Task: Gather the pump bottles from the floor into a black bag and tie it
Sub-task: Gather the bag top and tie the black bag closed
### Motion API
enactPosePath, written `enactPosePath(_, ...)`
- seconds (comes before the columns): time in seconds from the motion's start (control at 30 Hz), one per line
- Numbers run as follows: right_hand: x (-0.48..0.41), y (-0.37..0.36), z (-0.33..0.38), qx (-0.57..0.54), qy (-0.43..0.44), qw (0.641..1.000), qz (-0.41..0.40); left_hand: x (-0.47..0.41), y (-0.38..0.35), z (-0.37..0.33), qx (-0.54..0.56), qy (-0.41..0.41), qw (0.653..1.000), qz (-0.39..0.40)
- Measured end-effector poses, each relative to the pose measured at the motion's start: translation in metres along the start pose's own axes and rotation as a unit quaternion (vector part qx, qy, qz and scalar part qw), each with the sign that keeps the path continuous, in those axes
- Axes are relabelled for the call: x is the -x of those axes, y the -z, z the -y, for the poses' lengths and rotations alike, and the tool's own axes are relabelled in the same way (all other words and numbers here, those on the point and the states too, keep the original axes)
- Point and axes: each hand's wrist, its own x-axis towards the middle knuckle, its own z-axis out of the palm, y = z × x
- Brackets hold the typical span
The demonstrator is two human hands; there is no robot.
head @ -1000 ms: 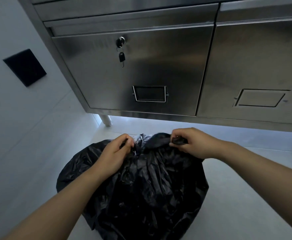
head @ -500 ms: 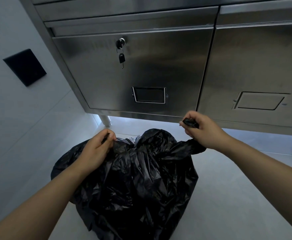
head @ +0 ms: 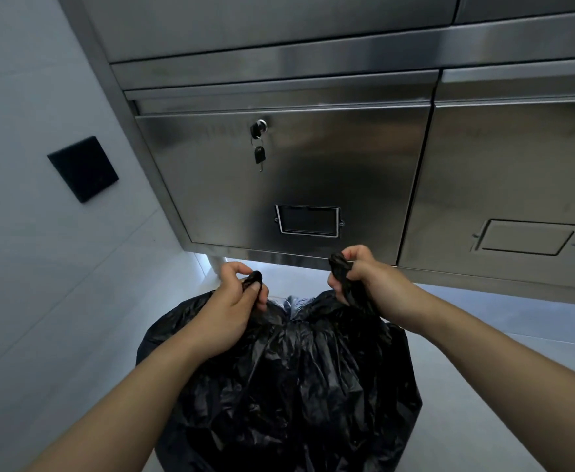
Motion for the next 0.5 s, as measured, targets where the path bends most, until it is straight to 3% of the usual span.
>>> enactPosePath(0.13,0.005,-0.006,0.005,0.052,0.05,0.997,0.018,-0.001,0.005,-0.012,0.039,-0.02,0.999,-0.025)
enactPosePath(0.33,0.003,-0.023,0.001,-0.021,0.1,0.994,0.041,-0.007,-0.005,-0.03,0.144,-0.036,0.984,-0.096)
enactPosePath(0.5,-0.001,-0.042,-0.008,0.002,0.134,0.989,-0.061,-0.008,-0.012,-0.034,0.085,-0.05,0.983,-0.153)
